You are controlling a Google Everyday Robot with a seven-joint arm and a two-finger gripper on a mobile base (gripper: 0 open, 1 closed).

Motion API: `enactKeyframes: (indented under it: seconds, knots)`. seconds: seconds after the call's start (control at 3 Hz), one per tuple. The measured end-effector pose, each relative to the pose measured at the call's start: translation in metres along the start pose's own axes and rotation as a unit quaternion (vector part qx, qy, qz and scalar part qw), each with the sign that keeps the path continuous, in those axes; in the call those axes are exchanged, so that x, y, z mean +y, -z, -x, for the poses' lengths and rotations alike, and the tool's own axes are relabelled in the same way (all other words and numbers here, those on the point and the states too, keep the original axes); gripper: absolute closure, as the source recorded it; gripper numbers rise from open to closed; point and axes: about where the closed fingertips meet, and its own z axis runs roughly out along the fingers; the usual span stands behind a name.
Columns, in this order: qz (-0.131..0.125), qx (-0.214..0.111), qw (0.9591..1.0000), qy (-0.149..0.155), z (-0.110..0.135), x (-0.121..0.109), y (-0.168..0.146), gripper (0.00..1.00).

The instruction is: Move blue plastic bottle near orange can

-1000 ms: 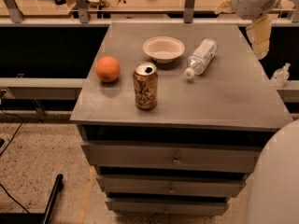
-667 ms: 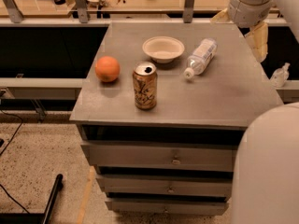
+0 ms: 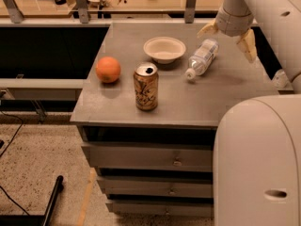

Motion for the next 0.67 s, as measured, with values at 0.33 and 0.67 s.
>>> enactKeyframes:
  seconds: [0.33, 0.67]
  knots:
    - [0.012, -0.005, 0.9992, 0.037, 0.000, -0.005, -0.022, 0.00]
    - [0.025, -0.008, 0.9976, 0.065, 0.004, -0.009, -0.039, 0.18]
